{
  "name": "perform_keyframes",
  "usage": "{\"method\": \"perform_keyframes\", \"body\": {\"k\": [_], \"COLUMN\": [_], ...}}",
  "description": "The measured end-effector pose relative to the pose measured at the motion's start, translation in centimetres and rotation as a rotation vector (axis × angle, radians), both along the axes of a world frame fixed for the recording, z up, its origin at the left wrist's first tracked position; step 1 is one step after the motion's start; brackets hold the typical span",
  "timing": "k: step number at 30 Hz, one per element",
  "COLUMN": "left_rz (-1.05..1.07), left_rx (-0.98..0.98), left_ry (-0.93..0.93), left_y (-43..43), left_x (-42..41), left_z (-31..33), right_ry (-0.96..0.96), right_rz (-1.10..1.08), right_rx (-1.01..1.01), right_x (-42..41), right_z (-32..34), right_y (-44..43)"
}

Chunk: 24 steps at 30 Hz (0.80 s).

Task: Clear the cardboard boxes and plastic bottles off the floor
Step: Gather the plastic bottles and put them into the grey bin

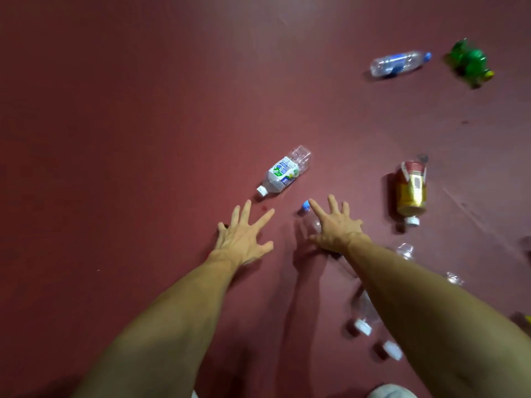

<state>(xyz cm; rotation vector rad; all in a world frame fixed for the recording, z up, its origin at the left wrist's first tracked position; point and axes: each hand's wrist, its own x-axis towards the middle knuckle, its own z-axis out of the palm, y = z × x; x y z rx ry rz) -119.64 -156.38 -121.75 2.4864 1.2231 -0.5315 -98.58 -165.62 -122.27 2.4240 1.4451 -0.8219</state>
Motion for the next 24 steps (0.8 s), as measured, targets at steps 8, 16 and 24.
{"method": "perform_keyframes", "body": {"k": [8, 16, 24], "left_rz": [0.152, 0.234, 0.054], "left_rx": [-0.081, -0.181, -0.261], "left_ry": [0.093, -0.098, -0.041], "left_y": [-1.6, -2.4, -3.9], "left_x": [-6.4, -4.4, -0.8], "left_z": [-3.5, -4.5, -5.7], "right_ry": [-0.138, -0.151, 0.103], "right_rz": [0.129, 0.171, 0.173], "right_rx": [-0.063, -0.052, 0.036], "right_x": [-2.8, -1.9, -1.1], "right_z": [-3.8, -4.2, -4.6], "right_y": [0.2, -0.1, -0.8]}}
